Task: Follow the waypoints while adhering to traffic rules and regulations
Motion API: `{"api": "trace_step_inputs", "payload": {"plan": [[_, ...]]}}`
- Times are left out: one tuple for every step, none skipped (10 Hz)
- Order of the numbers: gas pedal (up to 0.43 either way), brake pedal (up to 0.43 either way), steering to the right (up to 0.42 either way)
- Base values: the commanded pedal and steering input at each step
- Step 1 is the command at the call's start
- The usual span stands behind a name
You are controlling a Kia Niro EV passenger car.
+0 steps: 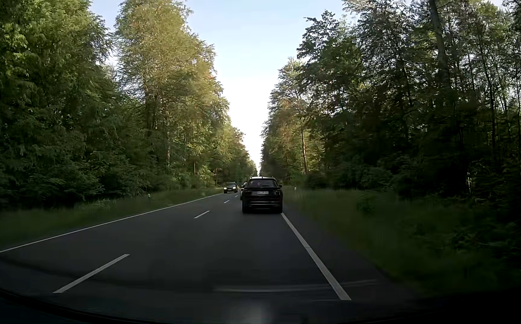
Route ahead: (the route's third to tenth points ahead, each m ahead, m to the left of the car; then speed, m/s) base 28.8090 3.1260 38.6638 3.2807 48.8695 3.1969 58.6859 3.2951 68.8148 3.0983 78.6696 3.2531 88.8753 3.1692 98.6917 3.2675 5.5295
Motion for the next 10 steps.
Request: {"api": "trace_step_inputs", "payload": {"plan": [[0.000, 0.000, -0.001], [0.000, 0.000, -0.002], [0.000, 0.000, -0.003], [0.000, 0.006, -0.003], [0.000, 0.000, -0.005], [0.000, 0.000, -0.005], [0.000, 0.000, -0.005], [0.000, 0.000, -0.005], [0.000, 0.000, -0.005], [0.000, 0.000, -0.005]]}}
